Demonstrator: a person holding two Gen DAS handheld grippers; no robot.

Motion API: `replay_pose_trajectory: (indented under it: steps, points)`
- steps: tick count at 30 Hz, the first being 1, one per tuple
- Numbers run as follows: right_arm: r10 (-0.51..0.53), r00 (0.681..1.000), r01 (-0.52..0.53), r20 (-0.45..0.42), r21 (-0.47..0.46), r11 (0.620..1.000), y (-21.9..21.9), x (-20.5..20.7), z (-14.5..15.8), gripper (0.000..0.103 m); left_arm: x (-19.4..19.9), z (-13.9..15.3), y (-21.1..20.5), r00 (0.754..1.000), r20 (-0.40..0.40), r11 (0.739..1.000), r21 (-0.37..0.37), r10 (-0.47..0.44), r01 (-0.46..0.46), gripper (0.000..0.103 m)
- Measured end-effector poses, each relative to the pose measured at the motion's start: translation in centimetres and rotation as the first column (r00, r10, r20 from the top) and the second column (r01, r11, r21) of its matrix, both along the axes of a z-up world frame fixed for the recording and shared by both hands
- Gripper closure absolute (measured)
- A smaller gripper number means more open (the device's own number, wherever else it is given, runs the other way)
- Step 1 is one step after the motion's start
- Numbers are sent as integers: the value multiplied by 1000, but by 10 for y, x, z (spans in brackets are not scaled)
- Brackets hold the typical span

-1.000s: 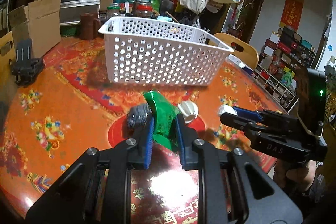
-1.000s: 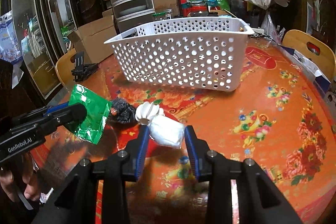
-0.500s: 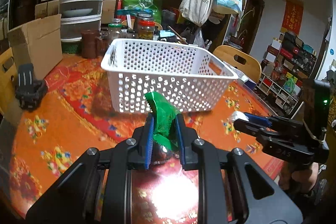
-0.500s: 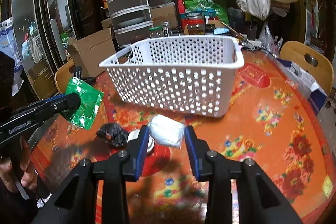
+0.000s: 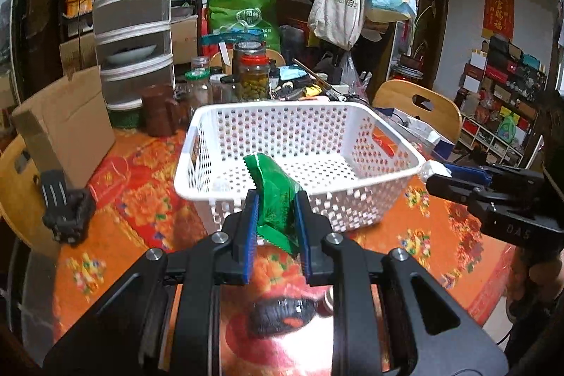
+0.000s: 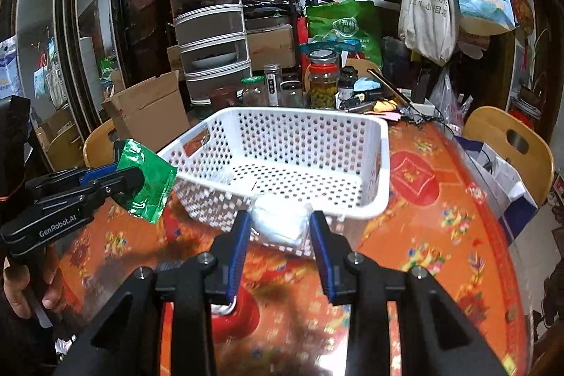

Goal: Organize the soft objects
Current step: 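Carry the green packet over the basket with the left tool while the right tool carries the white bundle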

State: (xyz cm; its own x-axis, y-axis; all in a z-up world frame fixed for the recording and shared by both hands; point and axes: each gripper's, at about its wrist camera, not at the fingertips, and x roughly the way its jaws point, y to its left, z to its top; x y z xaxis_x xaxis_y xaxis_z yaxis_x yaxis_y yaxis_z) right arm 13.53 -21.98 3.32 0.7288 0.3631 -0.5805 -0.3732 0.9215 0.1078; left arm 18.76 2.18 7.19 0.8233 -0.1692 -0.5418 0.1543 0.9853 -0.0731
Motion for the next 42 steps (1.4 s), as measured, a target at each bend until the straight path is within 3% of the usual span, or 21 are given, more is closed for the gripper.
replay_pose_trajectory:
  steps: [7, 13, 22, 32, 34, 35, 36, 37, 38, 42]
  points:
    - [-4, 1000, 4, -5, -27, 1000, 6, 41, 21, 69, 43, 26, -13, 1000, 12, 998, 62, 14, -14, 85]
    - [-25, 998, 20, -63, -79, 997, 17, 93, 19, 69, 98, 33, -23, 998, -46, 996, 83, 35, -31, 85]
    - [-44, 974, 2, -222, -182, 983, 39, 166, -26, 69, 191, -21, -30, 960, -263, 989, 138, 96, -61, 85]
    - [-60, 949, 2, -310, -184, 983, 44, 197, -55, 69, 216, -52, -15, 942, -304, 982, 166, 141, -93, 84]
    - [-55, 945, 5, -322, -156, 988, 41, 200, -54, 67, 214, -52, -16, 945, -299, 984, 152, 130, -87, 73]
    - [-56, 946, 8, -320, -147, 989, 39, 199, -53, 59, 213, -51, -15, 947, -292, 984, 151, 131, -90, 65]
    - [-59, 948, 14, -312, -146, 989, 38, 197, -50, 52, 211, -49, -15, 950, -281, 983, 155, 139, -98, 43]
    - [-62, 954, 21, -294, -141, 990, 36, 192, -46, 38, 207, -47, -14, 955, -262, 983, 154, 142, -104, 28]
    - [-59, 958, 22, -279, -134, 991, 34, 187, -41, 28, 200, -42, -12, 962, -237, 984, 146, 136, -103, 25]
    - [-80, 972, 55, -222, -117, 992, 22, 158, -21, 25, 167, -24, -6, 974, -183, 986, 129, 130, -108, 22]
